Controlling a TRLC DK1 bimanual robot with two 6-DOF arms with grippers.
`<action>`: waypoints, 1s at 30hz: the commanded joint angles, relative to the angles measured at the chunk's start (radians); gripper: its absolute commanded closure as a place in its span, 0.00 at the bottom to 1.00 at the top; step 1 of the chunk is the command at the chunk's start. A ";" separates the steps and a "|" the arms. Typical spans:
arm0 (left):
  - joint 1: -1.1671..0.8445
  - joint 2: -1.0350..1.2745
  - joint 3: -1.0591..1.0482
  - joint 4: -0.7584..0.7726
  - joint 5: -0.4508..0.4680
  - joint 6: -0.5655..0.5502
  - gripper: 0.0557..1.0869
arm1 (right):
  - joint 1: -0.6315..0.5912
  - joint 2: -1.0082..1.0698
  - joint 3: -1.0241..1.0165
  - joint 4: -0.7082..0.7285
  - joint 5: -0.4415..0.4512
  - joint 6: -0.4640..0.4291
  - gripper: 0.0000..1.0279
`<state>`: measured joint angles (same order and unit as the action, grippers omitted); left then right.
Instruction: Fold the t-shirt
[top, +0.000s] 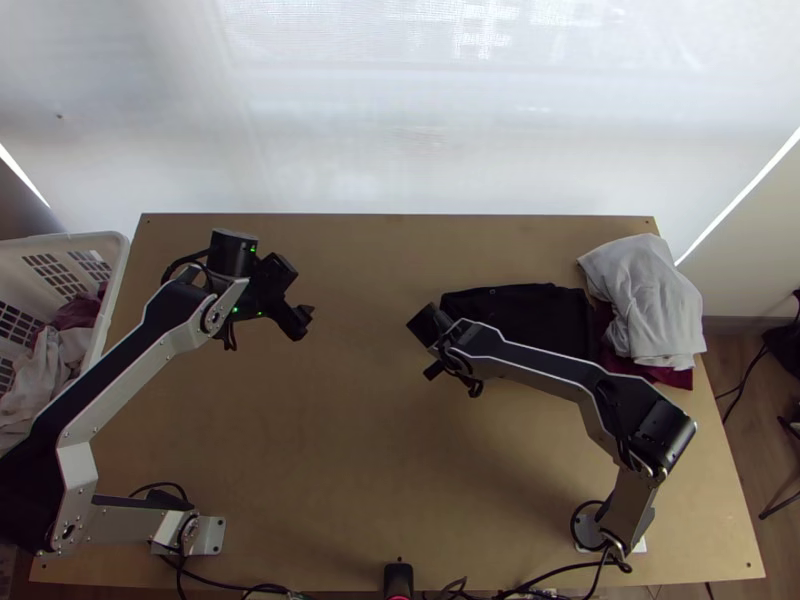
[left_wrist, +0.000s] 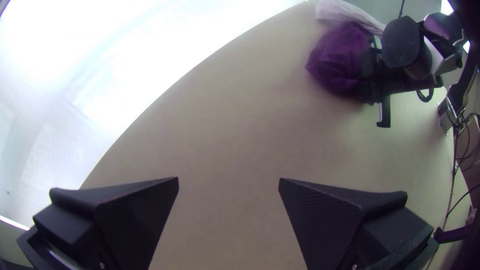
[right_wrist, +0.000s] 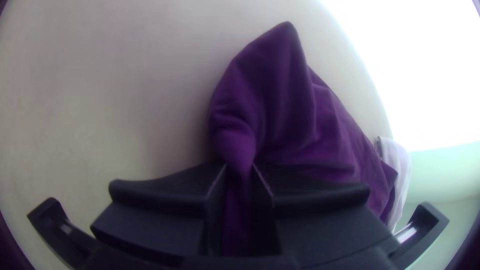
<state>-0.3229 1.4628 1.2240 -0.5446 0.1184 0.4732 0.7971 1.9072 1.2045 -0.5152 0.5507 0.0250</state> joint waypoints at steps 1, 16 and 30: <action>0.018 0.001 0.006 0.002 0.000 0.013 0.05 | -0.047 -0.125 0.004 0.009 -0.072 -0.056 0.97; 0.019 0.014 0.015 0.003 0.000 0.016 0.05 | -0.185 -0.473 0.130 -0.140 -0.396 -0.125 0.97; 0.008 0.027 0.046 -0.006 -0.006 0.016 0.05 | -0.345 -0.404 0.357 -0.167 -0.514 -0.132 0.97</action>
<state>-0.3130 1.4849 1.2556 -0.5438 0.1188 0.4904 0.5152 1.4597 1.4521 -0.6792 0.0750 -0.1028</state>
